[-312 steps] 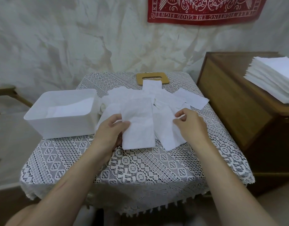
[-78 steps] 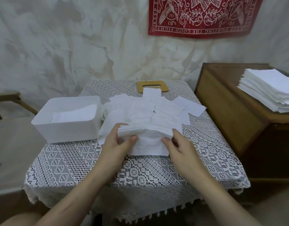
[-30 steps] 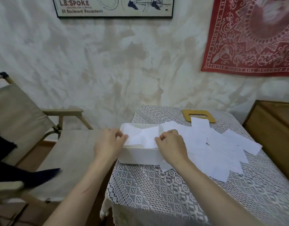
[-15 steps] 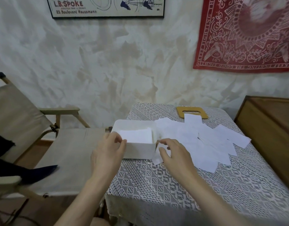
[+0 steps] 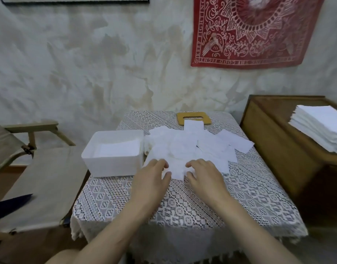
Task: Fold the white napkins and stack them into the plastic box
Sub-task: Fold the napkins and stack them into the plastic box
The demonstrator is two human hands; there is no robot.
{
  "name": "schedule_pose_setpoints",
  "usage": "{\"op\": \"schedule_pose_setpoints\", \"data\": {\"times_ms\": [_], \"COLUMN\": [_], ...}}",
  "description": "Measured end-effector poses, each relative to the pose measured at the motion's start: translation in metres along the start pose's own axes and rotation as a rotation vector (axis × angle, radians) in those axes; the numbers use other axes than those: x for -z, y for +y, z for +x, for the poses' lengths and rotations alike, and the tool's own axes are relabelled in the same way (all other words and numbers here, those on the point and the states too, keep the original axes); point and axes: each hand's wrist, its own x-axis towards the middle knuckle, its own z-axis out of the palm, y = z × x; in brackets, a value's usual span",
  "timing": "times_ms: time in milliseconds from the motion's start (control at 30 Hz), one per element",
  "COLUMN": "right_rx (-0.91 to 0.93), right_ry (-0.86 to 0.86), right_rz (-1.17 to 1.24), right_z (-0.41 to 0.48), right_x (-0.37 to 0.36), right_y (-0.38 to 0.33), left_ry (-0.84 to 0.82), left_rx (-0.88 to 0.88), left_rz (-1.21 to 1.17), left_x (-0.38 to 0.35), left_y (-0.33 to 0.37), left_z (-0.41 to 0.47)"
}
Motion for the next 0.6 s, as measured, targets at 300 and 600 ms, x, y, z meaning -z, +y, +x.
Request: {"op": "schedule_pose_setpoints", "data": {"times_ms": [300,600], "right_rx": [-0.005,0.059], "right_ry": [0.000,0.023], "right_rz": [0.059,0.189], "right_z": [0.026,0.076], "right_x": [-0.015,-0.038], "right_y": [0.020,-0.022], "left_ry": [-0.025,-0.001], "left_rx": [0.068,0.058], "left_rz": [0.087,0.064], "left_x": [-0.034,-0.031], "left_y": [-0.012,-0.018], "left_z": [0.030,0.022]}}
